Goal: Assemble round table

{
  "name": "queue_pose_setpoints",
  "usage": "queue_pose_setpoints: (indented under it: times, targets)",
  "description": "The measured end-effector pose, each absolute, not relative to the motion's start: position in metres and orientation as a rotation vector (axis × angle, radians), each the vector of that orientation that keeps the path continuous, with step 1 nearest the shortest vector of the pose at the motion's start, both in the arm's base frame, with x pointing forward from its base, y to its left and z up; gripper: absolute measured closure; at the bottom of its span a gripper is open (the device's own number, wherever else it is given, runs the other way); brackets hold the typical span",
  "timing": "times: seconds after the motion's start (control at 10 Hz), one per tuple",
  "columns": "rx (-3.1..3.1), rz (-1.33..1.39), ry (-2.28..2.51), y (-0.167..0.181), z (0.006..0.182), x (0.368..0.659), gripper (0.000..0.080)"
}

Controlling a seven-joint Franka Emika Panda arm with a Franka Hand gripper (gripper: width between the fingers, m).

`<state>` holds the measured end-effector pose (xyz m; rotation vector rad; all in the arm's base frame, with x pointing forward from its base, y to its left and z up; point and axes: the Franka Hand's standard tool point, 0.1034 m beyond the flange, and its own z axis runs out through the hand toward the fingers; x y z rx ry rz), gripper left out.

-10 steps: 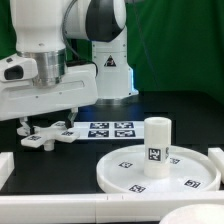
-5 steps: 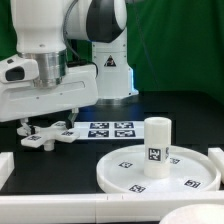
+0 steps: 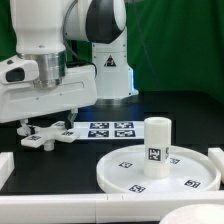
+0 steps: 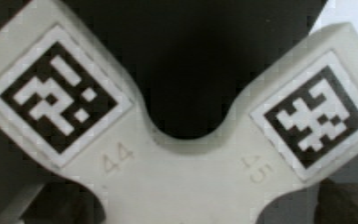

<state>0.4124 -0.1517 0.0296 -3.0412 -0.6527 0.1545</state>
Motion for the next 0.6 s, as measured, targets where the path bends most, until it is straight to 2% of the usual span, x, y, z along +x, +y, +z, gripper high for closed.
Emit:
queue_pose_setpoints:
  times: [0.6]
  targets:
    - [-3.045,0.151,-0.641,-0.1516,0.03,0.4128,0.0151]
